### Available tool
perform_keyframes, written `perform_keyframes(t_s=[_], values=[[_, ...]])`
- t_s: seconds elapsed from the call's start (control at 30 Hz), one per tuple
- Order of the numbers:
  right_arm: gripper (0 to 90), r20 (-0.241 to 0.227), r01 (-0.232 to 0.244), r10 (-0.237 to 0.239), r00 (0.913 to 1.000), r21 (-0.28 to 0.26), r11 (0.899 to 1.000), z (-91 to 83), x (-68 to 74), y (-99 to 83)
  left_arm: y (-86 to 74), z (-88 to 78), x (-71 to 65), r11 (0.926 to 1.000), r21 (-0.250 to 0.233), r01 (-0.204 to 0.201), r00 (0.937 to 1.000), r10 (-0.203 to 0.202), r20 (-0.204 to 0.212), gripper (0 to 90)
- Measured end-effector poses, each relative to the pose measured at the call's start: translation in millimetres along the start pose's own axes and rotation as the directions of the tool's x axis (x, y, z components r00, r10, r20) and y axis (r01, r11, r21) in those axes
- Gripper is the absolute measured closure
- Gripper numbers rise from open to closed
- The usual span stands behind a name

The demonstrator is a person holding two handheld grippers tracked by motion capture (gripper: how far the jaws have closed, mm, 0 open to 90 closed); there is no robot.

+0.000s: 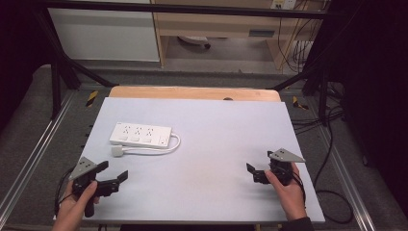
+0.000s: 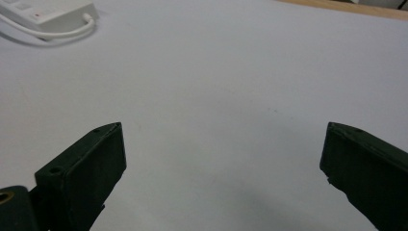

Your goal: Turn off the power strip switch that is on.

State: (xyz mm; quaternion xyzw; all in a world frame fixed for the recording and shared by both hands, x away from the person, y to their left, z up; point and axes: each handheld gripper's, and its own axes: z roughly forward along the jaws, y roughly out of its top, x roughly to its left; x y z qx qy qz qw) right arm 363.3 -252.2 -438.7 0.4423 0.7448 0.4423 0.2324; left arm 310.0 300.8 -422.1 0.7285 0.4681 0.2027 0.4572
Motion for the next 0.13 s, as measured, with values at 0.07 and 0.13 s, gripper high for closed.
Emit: perform_keyframes(t_s=[0.07, 0.13], values=[[2.4, 0.023, -0.007, 0.006, 0.9997, 0.032, 0.999, 4.5, -2.1, -2.3, -5.5, 3.5, -2.3, 0.9999, 0.011, -0.008, 0.9999, 0.007, 0.007, 10.6], [2.9, 0.064, -0.015, 0.01, 0.9979, 0.082, 0.997, 11.2, -4.9, -5.1, -9.5, 6.9, -4.6, 0.9998, 0.021, -0.007, 1.0, 0.007, 0.004, 10.9]])
